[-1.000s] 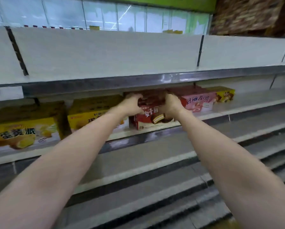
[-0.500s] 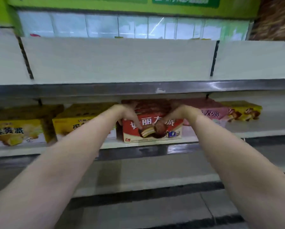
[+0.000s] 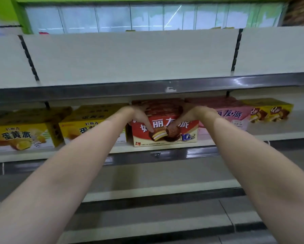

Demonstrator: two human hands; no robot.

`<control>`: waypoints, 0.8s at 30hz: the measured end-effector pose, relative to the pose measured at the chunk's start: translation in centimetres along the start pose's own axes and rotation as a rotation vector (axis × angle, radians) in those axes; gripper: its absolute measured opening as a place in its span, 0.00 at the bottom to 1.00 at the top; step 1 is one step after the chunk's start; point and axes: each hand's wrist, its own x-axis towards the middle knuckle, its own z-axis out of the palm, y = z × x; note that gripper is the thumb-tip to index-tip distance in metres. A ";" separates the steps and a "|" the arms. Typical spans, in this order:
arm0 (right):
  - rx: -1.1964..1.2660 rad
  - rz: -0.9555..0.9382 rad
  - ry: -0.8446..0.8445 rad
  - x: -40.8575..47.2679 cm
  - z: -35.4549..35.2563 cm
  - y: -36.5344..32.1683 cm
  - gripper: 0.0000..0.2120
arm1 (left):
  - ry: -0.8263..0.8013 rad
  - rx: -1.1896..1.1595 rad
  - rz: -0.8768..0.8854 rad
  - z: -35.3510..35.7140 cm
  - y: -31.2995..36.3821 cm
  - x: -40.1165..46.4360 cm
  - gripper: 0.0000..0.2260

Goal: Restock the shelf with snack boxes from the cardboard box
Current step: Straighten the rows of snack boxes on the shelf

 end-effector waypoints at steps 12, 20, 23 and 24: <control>-0.003 0.028 -0.114 0.7 -1.7 -1.7 0.70 | 0.025 -0.615 0.236 -1.5 -1.5 0.1 0.24; 0.069 -0.083 -0.009 3.0 -2.1 -0.6 0.50 | 0.124 -0.576 0.151 -1.2 -2.2 1.9 0.21; 0.018 -0.042 0.153 5.0 -1.4 0.2 0.34 | 0.195 -0.592 0.153 -0.8 -2.0 2.8 0.18; 0.022 -0.031 0.185 5.4 -1.2 0.4 0.31 | 0.226 -0.607 0.164 -0.8 -2.0 3.2 0.19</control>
